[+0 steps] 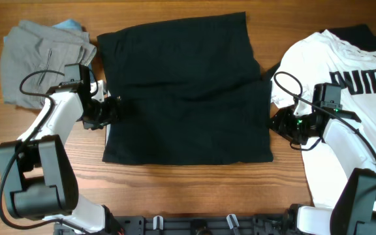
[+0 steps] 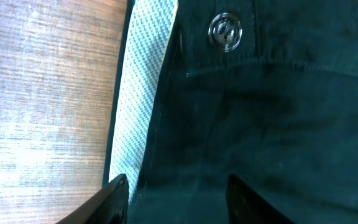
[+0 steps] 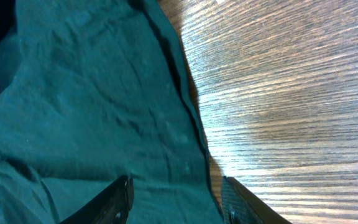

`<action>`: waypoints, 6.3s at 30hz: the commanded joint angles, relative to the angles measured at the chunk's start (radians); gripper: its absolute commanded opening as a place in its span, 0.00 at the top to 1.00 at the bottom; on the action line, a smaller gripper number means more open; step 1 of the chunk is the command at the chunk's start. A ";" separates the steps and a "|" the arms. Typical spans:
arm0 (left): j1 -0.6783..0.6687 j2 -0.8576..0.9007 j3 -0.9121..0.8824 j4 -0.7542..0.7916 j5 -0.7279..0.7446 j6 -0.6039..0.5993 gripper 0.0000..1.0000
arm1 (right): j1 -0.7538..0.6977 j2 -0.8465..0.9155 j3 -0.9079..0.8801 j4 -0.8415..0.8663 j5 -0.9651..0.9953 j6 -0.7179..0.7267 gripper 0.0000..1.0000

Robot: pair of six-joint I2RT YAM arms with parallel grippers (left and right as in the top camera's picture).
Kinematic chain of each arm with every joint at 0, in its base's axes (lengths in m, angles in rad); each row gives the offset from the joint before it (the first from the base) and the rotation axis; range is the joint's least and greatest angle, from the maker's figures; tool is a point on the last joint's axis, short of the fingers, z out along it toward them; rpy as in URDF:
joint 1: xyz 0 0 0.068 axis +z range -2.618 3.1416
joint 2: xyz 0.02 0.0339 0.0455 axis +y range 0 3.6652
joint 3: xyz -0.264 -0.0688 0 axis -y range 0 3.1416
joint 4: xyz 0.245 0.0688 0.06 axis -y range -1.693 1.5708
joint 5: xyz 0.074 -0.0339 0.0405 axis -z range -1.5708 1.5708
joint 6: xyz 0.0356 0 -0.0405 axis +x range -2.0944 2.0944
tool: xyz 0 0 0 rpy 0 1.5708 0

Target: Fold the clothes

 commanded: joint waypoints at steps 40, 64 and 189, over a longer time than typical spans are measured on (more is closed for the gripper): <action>0.038 -0.193 -0.006 0.094 0.081 0.045 0.96 | 0.003 0.009 -0.159 0.397 -0.302 0.028 0.96; 0.055 -0.192 -0.171 -0.199 -0.050 -0.227 0.42 | 0.000 -0.105 -0.158 -0.014 0.020 0.140 0.40; -0.406 -0.432 0.061 -0.158 0.129 -0.199 0.96 | 0.132 0.255 0.830 -0.068 0.171 0.057 0.96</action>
